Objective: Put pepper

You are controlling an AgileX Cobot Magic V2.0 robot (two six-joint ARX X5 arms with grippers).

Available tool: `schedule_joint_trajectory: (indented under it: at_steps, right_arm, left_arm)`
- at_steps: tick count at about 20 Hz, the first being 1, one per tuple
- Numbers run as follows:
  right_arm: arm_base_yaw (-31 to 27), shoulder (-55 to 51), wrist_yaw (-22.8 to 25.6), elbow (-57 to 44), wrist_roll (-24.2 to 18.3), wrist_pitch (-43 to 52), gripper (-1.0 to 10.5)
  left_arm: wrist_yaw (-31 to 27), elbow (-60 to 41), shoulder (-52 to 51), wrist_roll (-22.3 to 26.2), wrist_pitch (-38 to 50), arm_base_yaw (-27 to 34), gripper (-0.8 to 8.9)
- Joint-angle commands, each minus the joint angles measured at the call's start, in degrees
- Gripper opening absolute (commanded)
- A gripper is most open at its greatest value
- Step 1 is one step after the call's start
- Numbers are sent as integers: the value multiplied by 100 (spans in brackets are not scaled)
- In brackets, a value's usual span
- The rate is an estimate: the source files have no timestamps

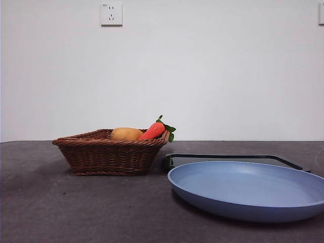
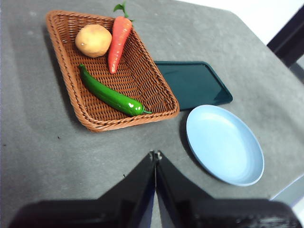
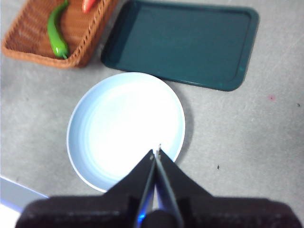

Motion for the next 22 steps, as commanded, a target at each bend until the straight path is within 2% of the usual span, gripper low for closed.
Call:
schedule_joint_trajectory:
  at_steps: [1,2,4,5,12,22]
  right_arm:
    - [17,59,9,85,-142,50,37]
    - [17,70,-7,85,-140,61,86]
    - [17,81,-7,85,-118,63,242]
    - [17,92,-9,85,-96,66,292]
    - [42,715,-24,85,-79,127,298]
    - [461,3202,37,85,-79,1145,297]
  left_arm:
    - [20,85,7,175,24,-22,21]
    - [15,85,9,157,22,-22,83]
    - [-15,85,7,39,26,-22,314]
    - [-13,85,9,39,24,-22,366]
    - [13,85,7,17,26,-22,365]
    - [11,85,7,2,24,-33,365]
